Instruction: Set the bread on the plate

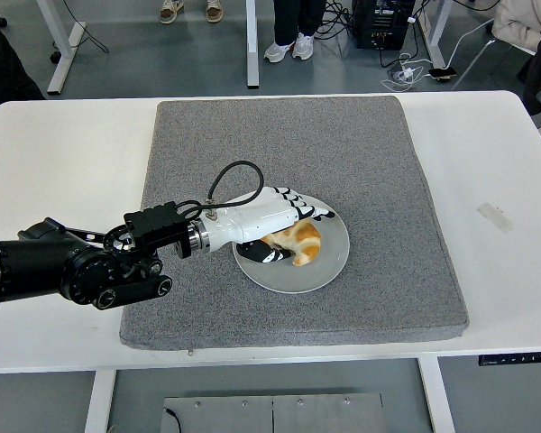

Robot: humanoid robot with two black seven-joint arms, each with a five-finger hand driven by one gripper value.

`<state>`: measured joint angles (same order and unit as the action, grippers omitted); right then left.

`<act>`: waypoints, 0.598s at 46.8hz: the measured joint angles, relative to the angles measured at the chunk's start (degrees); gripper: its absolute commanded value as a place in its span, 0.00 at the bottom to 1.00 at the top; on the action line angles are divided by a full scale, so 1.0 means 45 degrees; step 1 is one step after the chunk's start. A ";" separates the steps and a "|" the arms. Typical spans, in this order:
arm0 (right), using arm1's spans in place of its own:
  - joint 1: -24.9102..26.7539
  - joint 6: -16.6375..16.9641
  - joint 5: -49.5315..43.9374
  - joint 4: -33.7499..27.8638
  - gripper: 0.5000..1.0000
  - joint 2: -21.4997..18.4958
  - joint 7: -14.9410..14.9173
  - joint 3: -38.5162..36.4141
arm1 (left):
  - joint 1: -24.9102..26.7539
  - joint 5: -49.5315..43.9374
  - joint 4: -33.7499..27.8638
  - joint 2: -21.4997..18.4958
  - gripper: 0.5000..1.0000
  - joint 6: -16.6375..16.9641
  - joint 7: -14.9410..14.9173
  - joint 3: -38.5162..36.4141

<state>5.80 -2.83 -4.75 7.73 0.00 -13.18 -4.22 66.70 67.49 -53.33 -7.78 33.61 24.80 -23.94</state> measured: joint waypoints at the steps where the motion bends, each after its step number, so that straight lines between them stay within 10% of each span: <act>1: 0.0000 0.0000 0.0000 0.0000 1.00 0.0000 -0.0001 0.0000 | 0.0025 0.0002 -0.0070 -0.0030 0.75 -0.0013 0.0058 -0.0004; 28: -0.0001 0.0005 0.0000 0.0000 1.00 0.0000 0.0000 0.0001 | 0.0925 -0.0193 -0.1597 -0.1307 0.80 -0.0086 0.1058 0.0164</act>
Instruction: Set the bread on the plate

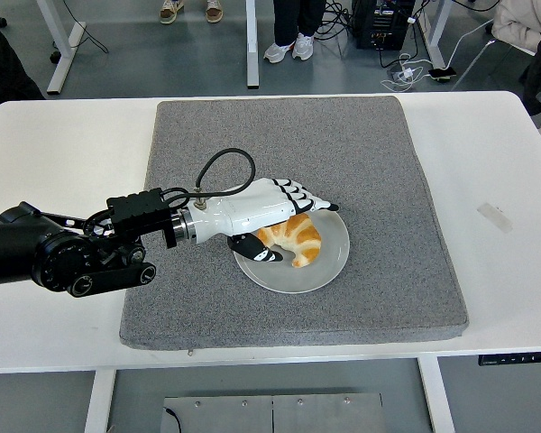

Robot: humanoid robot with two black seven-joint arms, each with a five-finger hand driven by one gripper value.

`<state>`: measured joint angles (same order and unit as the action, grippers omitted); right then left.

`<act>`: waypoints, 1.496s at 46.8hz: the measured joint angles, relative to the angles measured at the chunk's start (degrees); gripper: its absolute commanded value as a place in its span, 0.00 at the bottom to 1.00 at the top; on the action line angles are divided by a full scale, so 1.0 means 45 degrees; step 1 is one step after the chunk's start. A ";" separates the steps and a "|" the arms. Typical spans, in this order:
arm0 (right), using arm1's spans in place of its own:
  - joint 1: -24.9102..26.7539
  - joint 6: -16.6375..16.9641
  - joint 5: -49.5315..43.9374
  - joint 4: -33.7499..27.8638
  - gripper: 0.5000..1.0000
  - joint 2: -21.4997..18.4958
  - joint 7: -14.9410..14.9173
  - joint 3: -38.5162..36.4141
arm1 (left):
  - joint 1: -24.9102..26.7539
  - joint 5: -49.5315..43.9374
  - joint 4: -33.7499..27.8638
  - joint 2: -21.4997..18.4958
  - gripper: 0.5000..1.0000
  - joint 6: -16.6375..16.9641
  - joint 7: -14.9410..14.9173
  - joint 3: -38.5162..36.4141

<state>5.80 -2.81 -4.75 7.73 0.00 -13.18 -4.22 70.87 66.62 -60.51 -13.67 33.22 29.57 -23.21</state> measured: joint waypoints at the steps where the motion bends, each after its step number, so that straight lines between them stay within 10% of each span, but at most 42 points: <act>1: 0.0000 0.0000 0.0000 0.0000 1.00 0.0000 -0.0001 0.0000 | 0.0027 -0.0027 -0.0039 -0.0053 0.80 -0.0001 0.0044 0.0025; 26: 0.0001 -0.0005 0.0000 0.0000 1.00 0.0000 0.0001 -0.0001 | -0.0959 -0.4633 -0.0083 -0.0542 0.92 0.0043 0.0500 0.4082; 56: 0.0000 0.0001 0.0000 0.0000 1.00 0.0000 0.0001 0.0004 | -0.3325 -0.9640 0.2173 0.1000 0.93 -0.0167 0.0480 0.9918; 64: 0.0001 0.0001 0.0000 0.0000 1.00 0.0000 0.0000 0.0003 | -0.3362 -1.0877 0.2750 0.0885 0.93 -0.1022 0.0417 1.0695; 70: 0.0002 0.0000 0.0000 0.0000 1.00 0.0000 0.0002 0.0000 | -0.3412 -1.1976 0.4412 0.0894 0.93 -0.3075 0.0320 1.1478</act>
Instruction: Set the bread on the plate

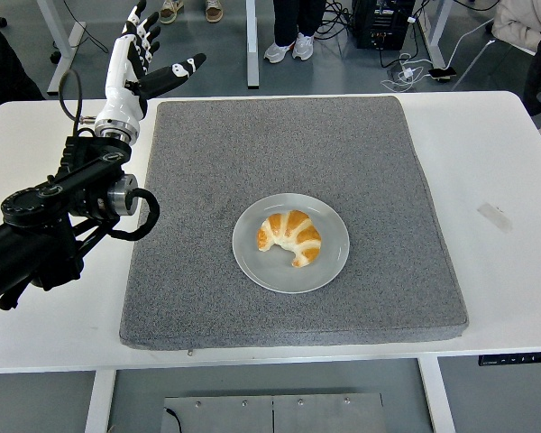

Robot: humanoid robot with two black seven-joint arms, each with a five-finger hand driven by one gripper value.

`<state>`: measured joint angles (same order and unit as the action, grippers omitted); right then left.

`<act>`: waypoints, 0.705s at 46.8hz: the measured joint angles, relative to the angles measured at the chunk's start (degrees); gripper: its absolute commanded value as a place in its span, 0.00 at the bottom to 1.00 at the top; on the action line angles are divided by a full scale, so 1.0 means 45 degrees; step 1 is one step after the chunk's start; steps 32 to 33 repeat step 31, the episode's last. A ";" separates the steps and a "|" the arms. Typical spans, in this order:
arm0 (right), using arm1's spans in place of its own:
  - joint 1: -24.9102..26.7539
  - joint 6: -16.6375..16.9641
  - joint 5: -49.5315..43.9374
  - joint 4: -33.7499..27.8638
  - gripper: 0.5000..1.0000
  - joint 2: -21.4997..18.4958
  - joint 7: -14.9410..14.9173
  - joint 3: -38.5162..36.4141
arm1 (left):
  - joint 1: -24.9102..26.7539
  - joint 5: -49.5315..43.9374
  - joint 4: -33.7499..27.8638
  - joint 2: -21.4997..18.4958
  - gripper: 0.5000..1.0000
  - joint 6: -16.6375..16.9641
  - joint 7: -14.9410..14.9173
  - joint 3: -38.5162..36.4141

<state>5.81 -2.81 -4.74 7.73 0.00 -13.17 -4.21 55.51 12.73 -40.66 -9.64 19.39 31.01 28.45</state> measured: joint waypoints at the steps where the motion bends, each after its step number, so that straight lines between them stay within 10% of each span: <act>1: -0.0002 0.0001 -0.0001 0.0000 1.00 0.0000 -0.0002 0.0000 | -0.0007 -0.0168 0.0278 0.0008 0.93 -0.0491 -0.0011 0.0119; 8: 0.0001 0.0001 -0.0001 0.0000 1.00 0.0000 -0.0004 -0.0002 | -0.0015 -0.1064 0.2182 0.0341 0.93 -0.3191 -0.0016 0.0811; 33: -0.0079 -0.0001 0.0000 0.0001 1.00 0.0000 -0.0001 -0.0174 | 0.0067 -0.3041 0.4876 0.1913 0.93 -0.5998 -0.0339 0.2491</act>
